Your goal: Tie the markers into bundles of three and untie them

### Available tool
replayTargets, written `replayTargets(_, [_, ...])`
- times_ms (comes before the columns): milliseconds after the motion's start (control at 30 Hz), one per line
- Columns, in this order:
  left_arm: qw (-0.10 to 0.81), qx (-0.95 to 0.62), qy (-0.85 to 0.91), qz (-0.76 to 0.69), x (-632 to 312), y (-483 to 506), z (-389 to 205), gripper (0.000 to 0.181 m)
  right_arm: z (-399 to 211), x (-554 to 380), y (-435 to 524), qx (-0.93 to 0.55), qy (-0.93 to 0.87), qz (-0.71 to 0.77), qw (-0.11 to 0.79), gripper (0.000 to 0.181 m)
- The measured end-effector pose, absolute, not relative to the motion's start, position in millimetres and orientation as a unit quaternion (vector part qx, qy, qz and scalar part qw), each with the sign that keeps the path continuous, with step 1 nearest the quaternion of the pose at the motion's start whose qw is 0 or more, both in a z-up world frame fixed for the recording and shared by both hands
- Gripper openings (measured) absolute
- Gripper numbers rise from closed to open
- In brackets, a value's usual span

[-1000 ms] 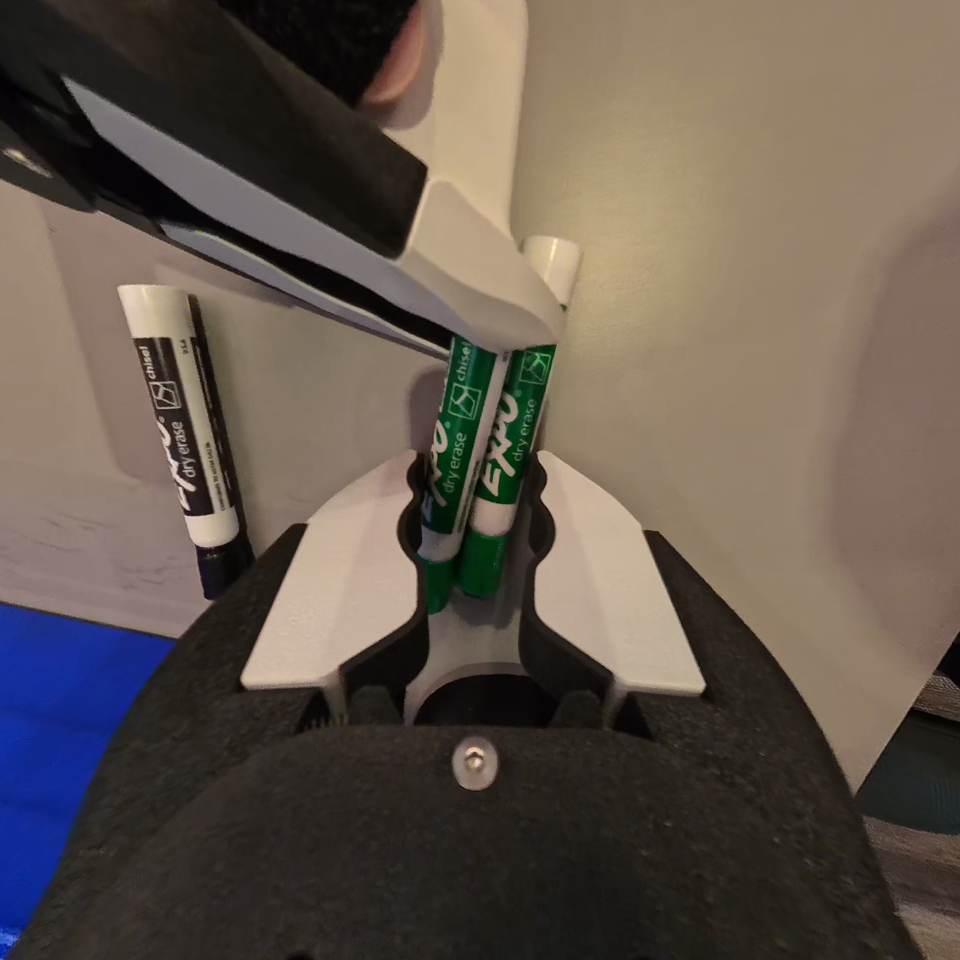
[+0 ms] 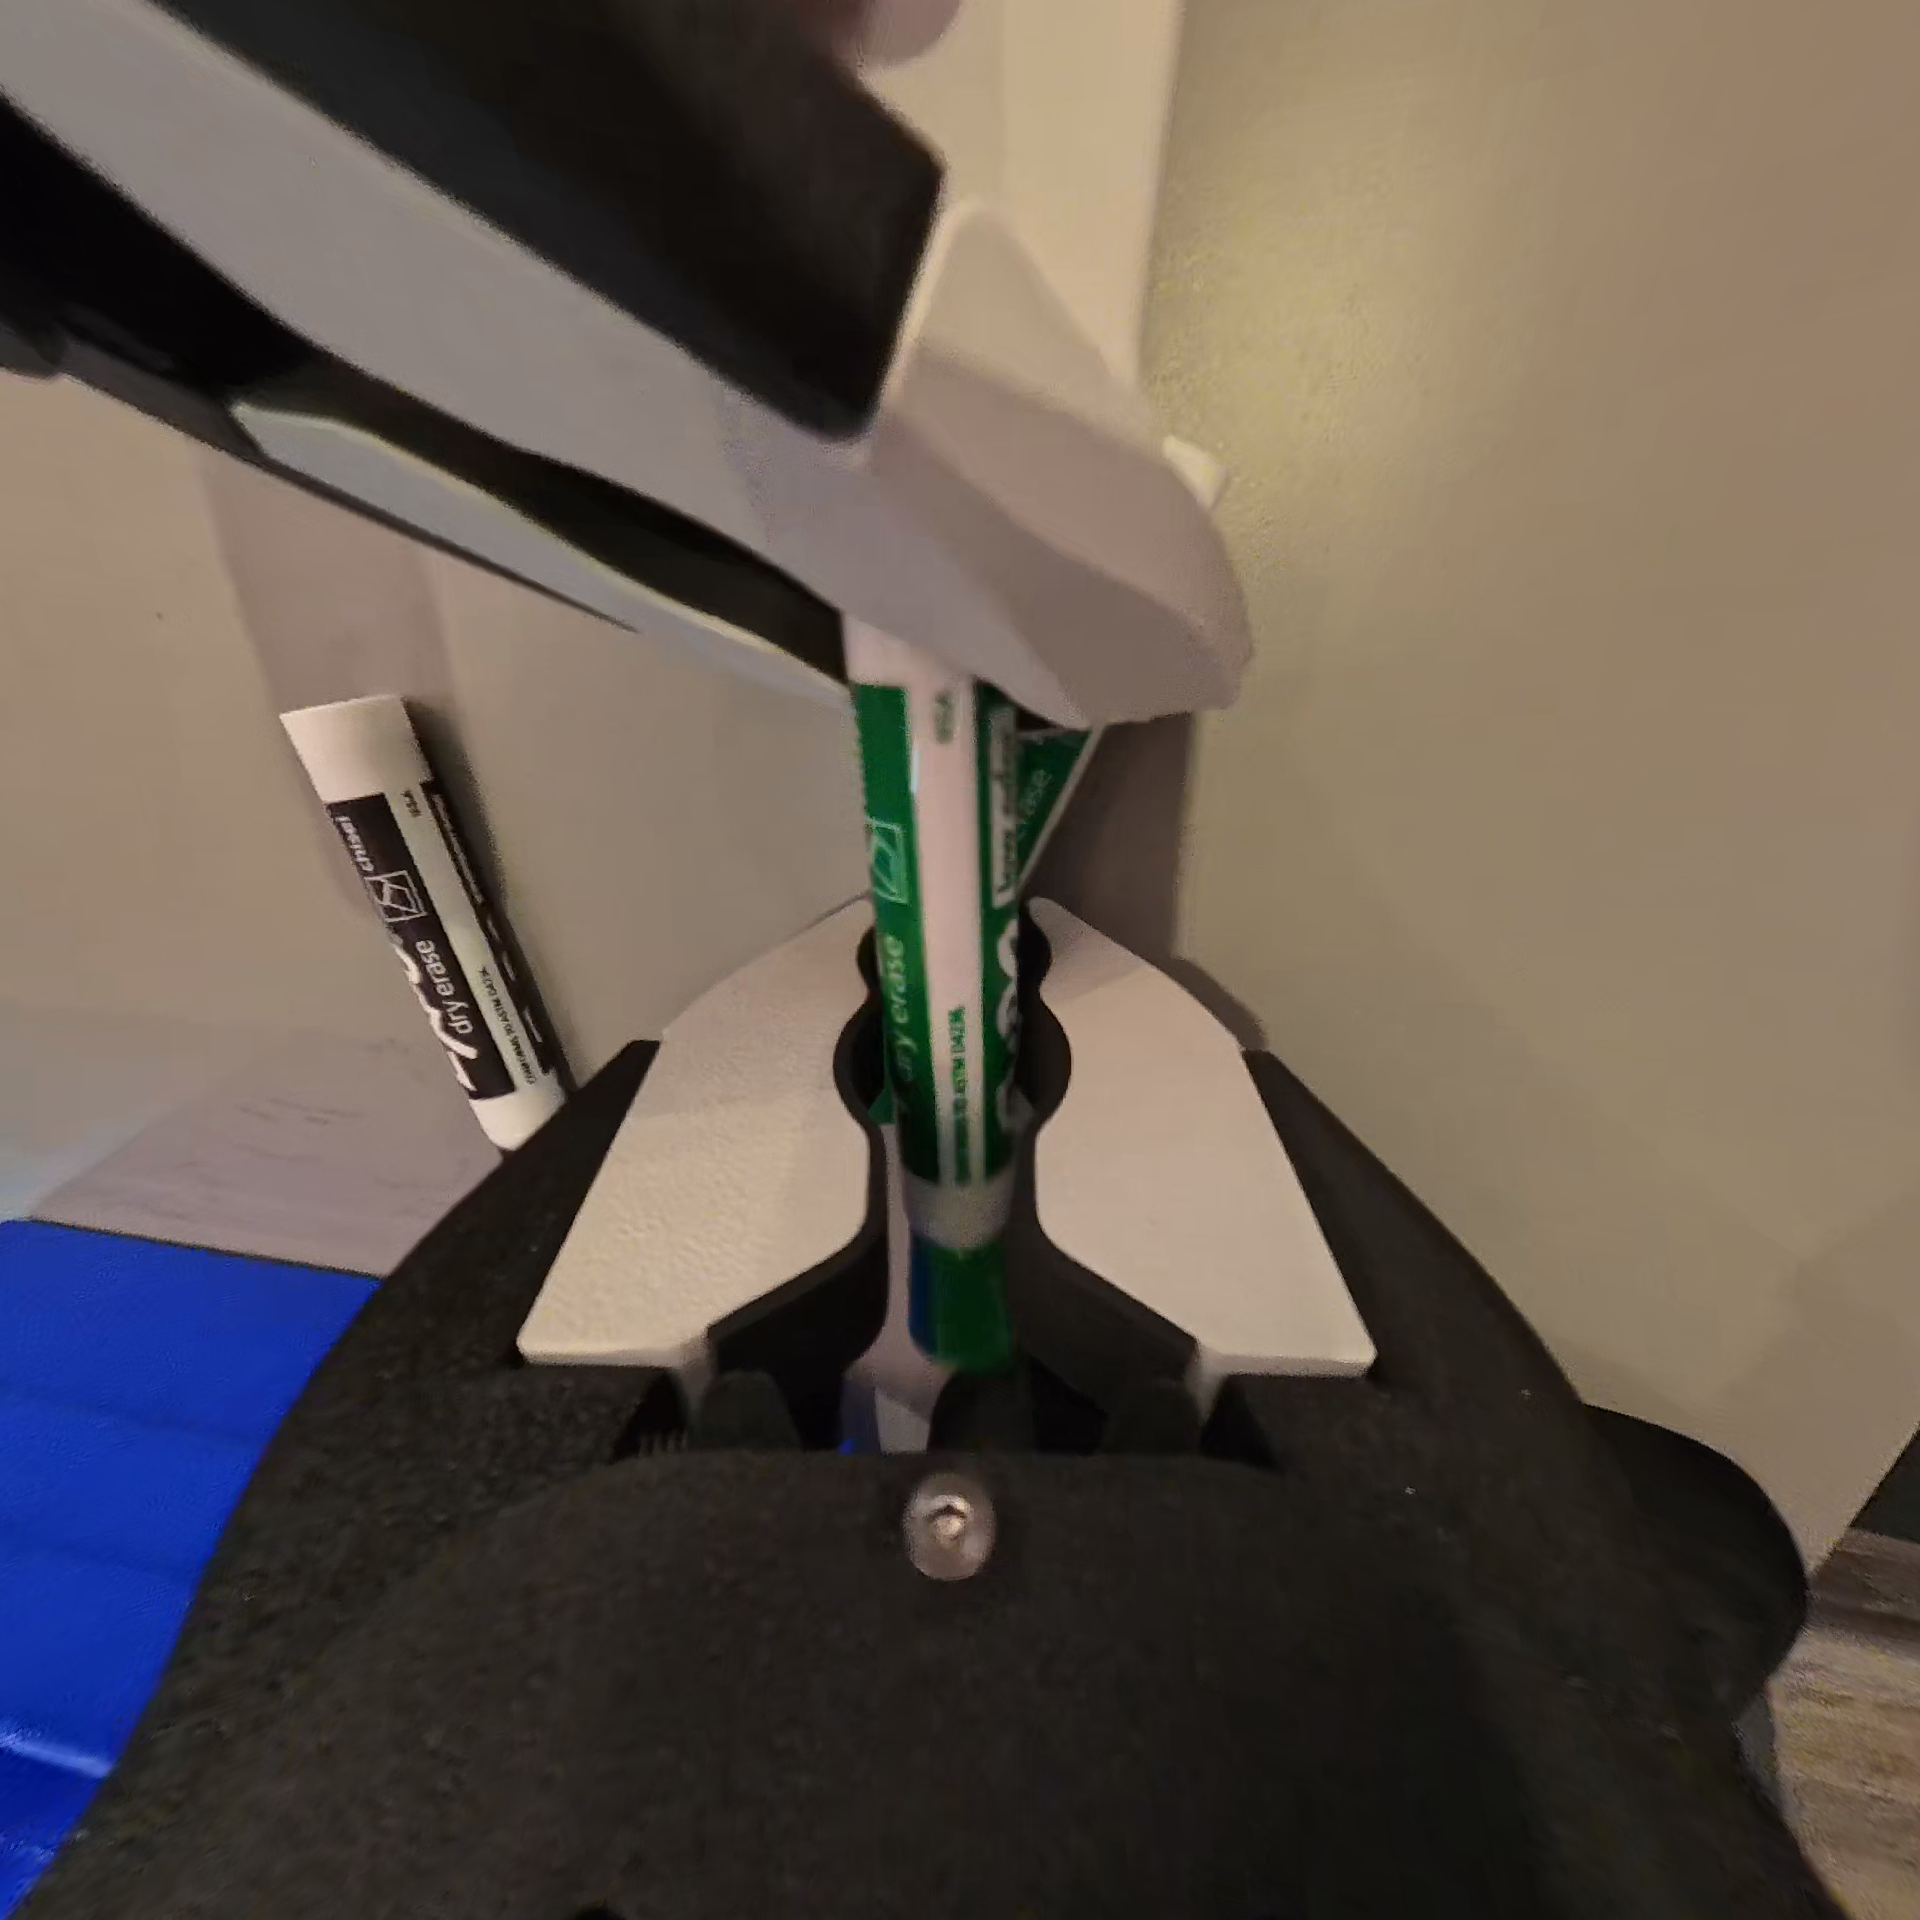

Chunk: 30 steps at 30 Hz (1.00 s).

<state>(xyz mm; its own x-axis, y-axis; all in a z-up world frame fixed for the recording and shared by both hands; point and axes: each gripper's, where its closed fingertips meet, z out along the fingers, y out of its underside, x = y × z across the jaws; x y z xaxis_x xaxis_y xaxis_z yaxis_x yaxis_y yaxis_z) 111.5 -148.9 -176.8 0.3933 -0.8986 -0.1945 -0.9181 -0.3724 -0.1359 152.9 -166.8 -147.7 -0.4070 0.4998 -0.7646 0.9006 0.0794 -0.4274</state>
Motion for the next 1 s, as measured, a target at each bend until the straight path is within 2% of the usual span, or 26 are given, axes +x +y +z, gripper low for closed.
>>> replayTargets(33, [0.109,-0.831,0.545,0.037,112,-150,-177,0.020,-146,153,-168,0.499,0.692,-0.470,0.227,0.029])
replayTargets(133, [0.125,-0.839,0.529,0.033,111,-148,-174,0.020,-143,151,-162,0.506,0.677,-0.489,0.218,0.030])
replayTargets(200, [0.136,-0.841,0.522,0.039,108,-146,-171,0.019,-143,147,-152,0.514,0.679,-0.492,0.183,0.031])
replayTargets(267, [0.129,-0.847,0.515,0.037,104,-148,-169,0.019,-143,142,-140,0.528,0.685,-0.484,0.130,0.047])
replayTargets(367, [0.113,-0.855,0.504,0.042,95,-150,-163,0.019,-146,137,-126,0.539,0.698,-0.468,0.061,0.050])
replayTargets(633, [0.132,-0.865,0.483,0.023,95,-142,-129,0.019,-139,133,-132,0.507,0.717,-0.478,-0.033,0.062])
replayTargets(800, [0.160,-0.869,0.468,-0.009,100,-137,-109,0.018,-133,125,-127,0.510,0.693,-0.501,-0.096,0.060])
replayTargets(867, [0.166,-0.867,0.469,-0.010,101,-135,-104,0.019,-134,122,-125,0.510,0.694,-0.497,-0.111,0.047])
replayTargets(900, [0.170,-0.867,0.469,-0.006,101,-134,-102,0.019,-136,123,-128,0.506,0.699,-0.495,-0.102,0.041])
replayTargets(1000, [0.165,-0.867,0.470,0.001,98,-133,-105,0.018,-149,125,-130,0.512,0.712,-0.474,-0.083,0.045])
